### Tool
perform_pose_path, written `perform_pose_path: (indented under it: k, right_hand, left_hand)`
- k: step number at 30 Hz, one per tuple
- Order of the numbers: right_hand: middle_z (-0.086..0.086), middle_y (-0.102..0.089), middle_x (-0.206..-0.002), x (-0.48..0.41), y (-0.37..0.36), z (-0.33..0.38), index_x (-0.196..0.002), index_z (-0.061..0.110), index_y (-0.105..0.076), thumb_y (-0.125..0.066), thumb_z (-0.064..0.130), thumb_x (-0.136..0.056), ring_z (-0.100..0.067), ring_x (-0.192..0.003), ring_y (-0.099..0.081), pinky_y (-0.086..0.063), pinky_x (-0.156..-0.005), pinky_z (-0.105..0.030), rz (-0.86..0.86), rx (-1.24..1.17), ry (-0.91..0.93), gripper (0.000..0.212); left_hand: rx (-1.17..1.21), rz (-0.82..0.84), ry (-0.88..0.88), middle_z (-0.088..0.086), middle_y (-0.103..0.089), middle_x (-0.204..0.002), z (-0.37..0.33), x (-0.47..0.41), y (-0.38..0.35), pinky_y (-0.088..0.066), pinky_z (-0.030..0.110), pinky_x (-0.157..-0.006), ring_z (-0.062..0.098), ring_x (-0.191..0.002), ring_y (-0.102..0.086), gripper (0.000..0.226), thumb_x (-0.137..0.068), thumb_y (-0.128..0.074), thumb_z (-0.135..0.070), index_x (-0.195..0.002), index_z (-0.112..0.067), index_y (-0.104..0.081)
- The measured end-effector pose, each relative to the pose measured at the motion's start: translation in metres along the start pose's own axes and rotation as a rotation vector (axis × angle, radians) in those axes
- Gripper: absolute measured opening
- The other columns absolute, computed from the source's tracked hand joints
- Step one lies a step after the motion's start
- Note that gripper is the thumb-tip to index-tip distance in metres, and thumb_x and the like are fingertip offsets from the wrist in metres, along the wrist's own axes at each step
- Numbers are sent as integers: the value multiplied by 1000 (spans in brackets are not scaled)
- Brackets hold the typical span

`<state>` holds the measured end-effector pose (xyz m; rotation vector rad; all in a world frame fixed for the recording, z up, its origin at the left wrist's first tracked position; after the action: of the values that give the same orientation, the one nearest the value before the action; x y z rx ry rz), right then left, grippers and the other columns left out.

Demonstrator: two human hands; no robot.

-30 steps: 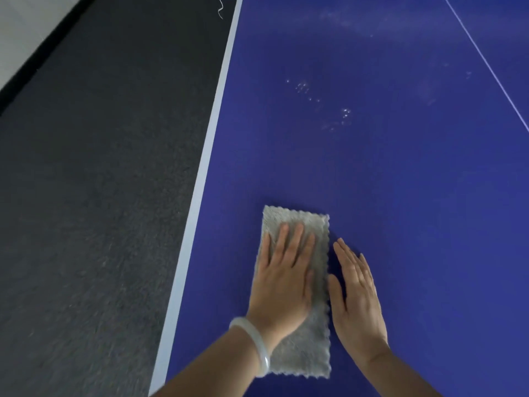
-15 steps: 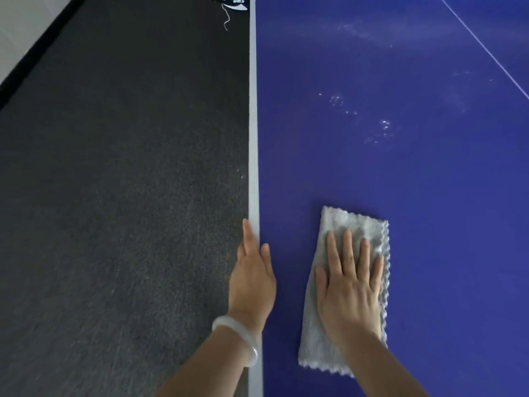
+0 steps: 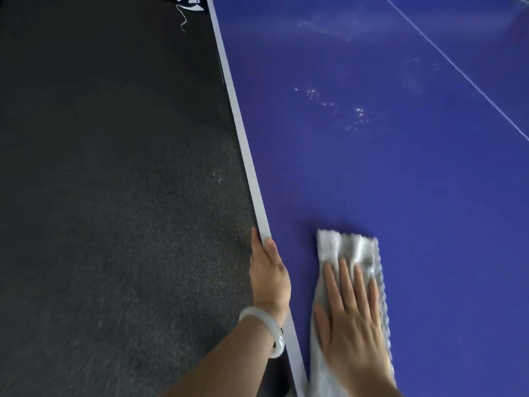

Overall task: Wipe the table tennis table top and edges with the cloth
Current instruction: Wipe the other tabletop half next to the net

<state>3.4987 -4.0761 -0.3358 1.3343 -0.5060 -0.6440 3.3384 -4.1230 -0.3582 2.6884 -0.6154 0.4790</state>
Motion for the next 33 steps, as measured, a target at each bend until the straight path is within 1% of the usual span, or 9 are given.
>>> perform_pose_path:
  k: [4, 7, 10, 13, 17, 20, 27, 30, 33]
  right_hand:
    - [-16, -47, -149, 40, -1, 4, -149, 15, -37, -15, 54, -101, -27, -150, -23, -33, -109, -61, -124, 113, -121, 66]
    - [-18, -49, -147, 25, -2, 17, -145, 14, -44, -16, 53, -99, -37, -140, -38, -35, -106, -66, -137, 159, -241, 66]
    - [-20, -44, -151, -4, -1, 26, -145, 12, -51, -20, 51, -99, -45, -138, -41, -31, -109, -68, -116, 161, -313, 68]
    - [-19, -39, -155, -36, 1, 28, -146, 12, -48, -35, 47, -91, -45, -143, -34, -27, -113, -68, -87, 105, -396, 66]
    - [-19, -34, -158, -77, 1, 26, -149, 12, -44, -15, 56, -100, -45, -145, -29, -26, -113, -69, -85, 32, -447, 71]
    - [-18, -31, -159, -103, -1, 20, -150, 12, -41, -31, 49, -94, -44, -147, -24, -24, -115, -67, -125, 17, -486, 67]
    - [-12, -24, -164, -146, -9, 1, -156, 17, -32, -33, 47, -95, -37, -152, -16, -18, -118, -63, -119, -7, -540, 68]
    - [-10, -17, -166, -182, -8, -18, -158, 19, -24, -31, 47, -97, -34, -154, -8, -10, -122, -59, -103, -12, -586, 67]
    - [-5, 1, -168, -240, -2, -43, -161, 21, -6, -22, 46, -101, -29, -154, 9, 4, -123, -54, -70, -35, -668, 66]
  left_hand:
    - [-6, -20, -47, 4, -42, -152, -3, -3, 1, -30, 20, -110, 17, -138, -41, 49, -106, -31, -32, -154, -18, -30]
    - [-127, 8, -116, 7, -42, -149, -8, -6, 4, -31, 18, -109, 17, -135, -43, 48, -106, -33, -26, -152, -12, -30]
    - [-430, 95, -260, 9, -29, -156, -18, -24, 12, -27, 24, -114, 22, -140, -34, 53, -104, -32, -21, -154, -5, -21]
    - [-650, 83, -439, 9, -17, -162, -48, -65, 14, -22, 37, -121, 24, -149, -18, 60, -104, -38, -22, -157, -9, -12]
    - [-1037, 134, -765, 10, -13, -164, -97, -127, -18, -15, 45, -123, 25, -152, -10, 56, -104, -30, -30, -156, -12, -20]
    - [-1241, 215, -901, 11, -11, -165, -122, -176, -55, -10, 48, -123, 27, -153, -6, 59, -104, -24, -37, -156, -11, -20]
    - [-1169, 280, -980, 13, -30, -158, -156, -230, -92, -17, 47, -122, 29, -148, -23, 60, -102, -26, -41, -151, -8, -34]
    - [-1116, 303, -980, 12, -33, -156, -157, -226, -87, -20, 47, -122, 27, -147, -27, 60, -102, -22, -40, -150, -8, -38]
    - [-1081, 314, -965, 11, -33, -157, -159, -225, -87, -18, 44, -123, 26, -148, -26, 54, -103, -30, -34, -150, -9, -39]
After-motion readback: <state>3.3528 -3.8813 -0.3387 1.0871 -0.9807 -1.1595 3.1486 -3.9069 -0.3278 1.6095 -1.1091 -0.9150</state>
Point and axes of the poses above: each hand's wrist, its own x-axis away from the middle knuckle, its own y-axis out of the back of the hand, z = x × y, the point moved 5 cm from there along -x, towards the middle knuckle
